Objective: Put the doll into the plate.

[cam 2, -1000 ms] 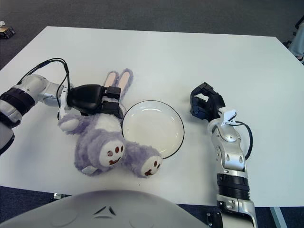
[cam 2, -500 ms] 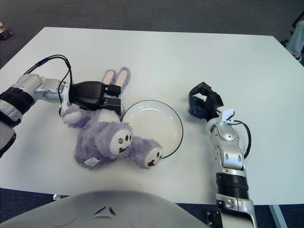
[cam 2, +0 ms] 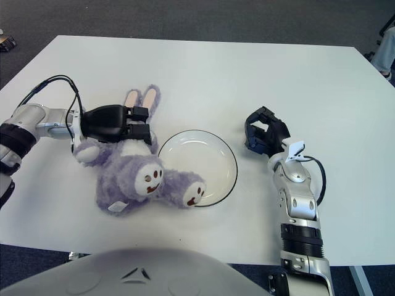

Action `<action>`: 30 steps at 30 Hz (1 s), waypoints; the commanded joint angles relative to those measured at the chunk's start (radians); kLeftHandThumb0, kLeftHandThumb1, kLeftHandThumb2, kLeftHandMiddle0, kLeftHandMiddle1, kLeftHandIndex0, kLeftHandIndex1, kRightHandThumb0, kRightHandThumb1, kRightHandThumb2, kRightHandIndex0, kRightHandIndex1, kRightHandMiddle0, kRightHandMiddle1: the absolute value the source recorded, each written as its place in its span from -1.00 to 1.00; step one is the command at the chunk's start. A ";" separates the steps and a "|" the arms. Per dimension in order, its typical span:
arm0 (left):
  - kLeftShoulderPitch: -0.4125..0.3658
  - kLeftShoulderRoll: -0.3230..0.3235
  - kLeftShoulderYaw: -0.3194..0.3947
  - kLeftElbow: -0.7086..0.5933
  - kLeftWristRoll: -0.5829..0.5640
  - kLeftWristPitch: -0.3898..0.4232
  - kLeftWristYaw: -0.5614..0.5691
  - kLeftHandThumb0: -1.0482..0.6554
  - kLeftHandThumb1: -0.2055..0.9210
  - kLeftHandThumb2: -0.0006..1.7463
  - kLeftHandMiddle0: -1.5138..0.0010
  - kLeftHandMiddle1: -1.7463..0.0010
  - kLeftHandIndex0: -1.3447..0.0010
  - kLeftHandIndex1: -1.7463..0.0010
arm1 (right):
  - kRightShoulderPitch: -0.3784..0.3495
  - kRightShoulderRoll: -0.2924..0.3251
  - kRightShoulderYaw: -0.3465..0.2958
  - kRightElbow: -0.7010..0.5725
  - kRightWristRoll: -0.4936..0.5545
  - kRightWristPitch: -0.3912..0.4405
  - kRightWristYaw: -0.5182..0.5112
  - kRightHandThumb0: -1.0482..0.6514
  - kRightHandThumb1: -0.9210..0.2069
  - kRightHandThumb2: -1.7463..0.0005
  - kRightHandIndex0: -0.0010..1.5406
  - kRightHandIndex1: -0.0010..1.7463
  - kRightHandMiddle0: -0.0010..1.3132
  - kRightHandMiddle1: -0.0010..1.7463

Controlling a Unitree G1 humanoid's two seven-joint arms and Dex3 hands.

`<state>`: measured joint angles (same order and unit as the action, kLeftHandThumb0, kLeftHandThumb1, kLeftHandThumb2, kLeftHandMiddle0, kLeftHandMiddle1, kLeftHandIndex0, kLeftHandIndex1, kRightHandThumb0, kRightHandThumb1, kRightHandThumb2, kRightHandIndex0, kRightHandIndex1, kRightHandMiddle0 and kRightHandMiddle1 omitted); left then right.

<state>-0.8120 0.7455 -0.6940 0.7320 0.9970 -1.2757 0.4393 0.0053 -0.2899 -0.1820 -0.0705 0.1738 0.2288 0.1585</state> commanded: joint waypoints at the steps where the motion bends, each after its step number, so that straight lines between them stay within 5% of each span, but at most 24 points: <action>1: 0.029 0.007 0.001 0.050 0.021 -0.001 -0.032 0.23 -0.39 0.73 -0.01 -0.92 0.22 -1.00 | 0.045 0.004 0.012 0.069 -0.007 0.070 0.013 -0.25 -0.34 -0.17 0.23 1.00 -0.34 1.00; 8: 0.035 0.014 0.025 0.067 -0.009 -0.031 -0.054 0.23 -0.31 0.66 0.01 -0.88 0.26 -1.00 | 0.042 -0.001 0.008 0.079 -0.005 0.062 0.031 -0.25 -0.35 -0.16 0.22 1.00 -0.34 1.00; 21: 0.063 0.012 0.067 0.039 0.122 -0.060 0.219 0.23 -0.22 0.60 0.05 -0.88 0.33 -1.00 | 0.035 -0.010 0.005 0.085 -0.006 0.091 0.041 -0.25 -0.38 -0.14 0.21 1.00 -0.36 1.00; 30: 0.062 0.023 0.014 -0.030 0.346 0.058 0.661 0.23 -0.24 0.63 0.06 -0.94 0.34 -1.00 | 0.032 -0.015 0.004 0.090 -0.005 0.094 0.051 -0.24 -0.41 -0.12 0.19 1.00 -0.38 1.00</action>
<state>-0.7562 0.7504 -0.6418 0.7286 1.2461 -1.2789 0.9220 -0.0161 -0.3053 -0.1969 -0.0492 0.1767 0.2336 0.1996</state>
